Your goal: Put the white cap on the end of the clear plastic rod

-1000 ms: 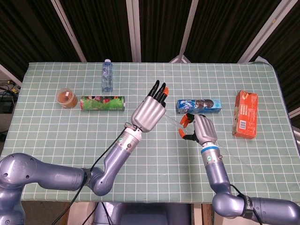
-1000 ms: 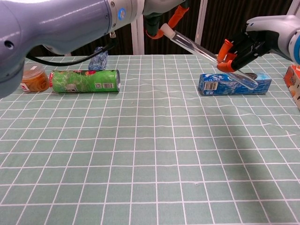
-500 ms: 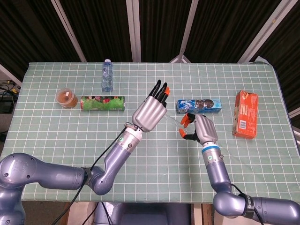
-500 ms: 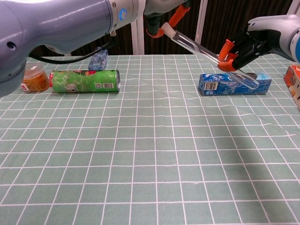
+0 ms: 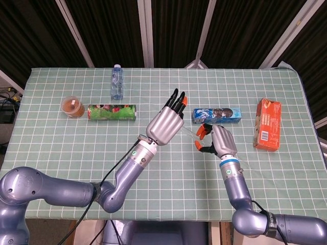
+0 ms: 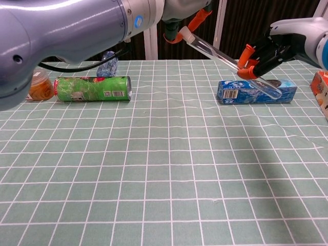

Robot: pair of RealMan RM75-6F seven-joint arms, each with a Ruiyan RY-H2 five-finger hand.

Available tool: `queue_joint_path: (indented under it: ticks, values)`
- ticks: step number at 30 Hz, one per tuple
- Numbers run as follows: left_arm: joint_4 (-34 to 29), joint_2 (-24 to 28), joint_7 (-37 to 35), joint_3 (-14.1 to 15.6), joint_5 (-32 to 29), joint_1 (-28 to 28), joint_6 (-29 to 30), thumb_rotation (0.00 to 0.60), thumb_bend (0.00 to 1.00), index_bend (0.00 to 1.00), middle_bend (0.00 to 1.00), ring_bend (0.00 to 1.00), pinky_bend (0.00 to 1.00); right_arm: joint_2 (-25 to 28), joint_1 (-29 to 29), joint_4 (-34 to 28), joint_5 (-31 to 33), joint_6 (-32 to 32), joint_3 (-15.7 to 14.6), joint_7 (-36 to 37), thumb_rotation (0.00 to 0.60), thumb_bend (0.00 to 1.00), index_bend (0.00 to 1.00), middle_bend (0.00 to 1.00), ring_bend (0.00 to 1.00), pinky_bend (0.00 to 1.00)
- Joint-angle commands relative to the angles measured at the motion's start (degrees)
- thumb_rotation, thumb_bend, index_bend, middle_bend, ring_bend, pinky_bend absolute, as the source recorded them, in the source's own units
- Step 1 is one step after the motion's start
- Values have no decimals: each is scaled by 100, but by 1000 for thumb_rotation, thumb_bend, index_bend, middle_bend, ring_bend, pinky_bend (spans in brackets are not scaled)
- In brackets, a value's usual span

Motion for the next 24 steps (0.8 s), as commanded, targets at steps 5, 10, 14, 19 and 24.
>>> queue_joint_path:
  ticks: [5, 10, 14, 19, 24]
  values:
    - [59, 0, 24, 26, 157, -35, -48, 600, 526, 603, 108, 0, 0, 9, 9, -7, 31, -13, -3, 40, 600, 628, 803, 603, 381, 216]
    - [63, -21, -6, 36, 215, -27, -71, 600, 527, 602, 107, 0, 0, 5, 18, -12, 55, -13, 6, 73, 600, 628, 803, 603, 381, 216]
    - [81, -41, -19, 39, 251, -15, -73, 600, 526, 599, 107, 0, 0, 22, 23, -32, 95, -23, 33, 111, 600, 627, 804, 603, 381, 216]
    - [94, -41, -51, 1, 312, -14, -74, 600, 526, 593, 104, 0, 0, 53, 18, -65, 133, -31, 52, 162, 600, 627, 807, 604, 381, 216]
    - [71, -36, -68, -29, 340, -7, -79, 600, 526, 571, 95, 0, 0, 69, 20, -88, 146, -30, 59, 197, 600, 628, 807, 604, 381, 216]
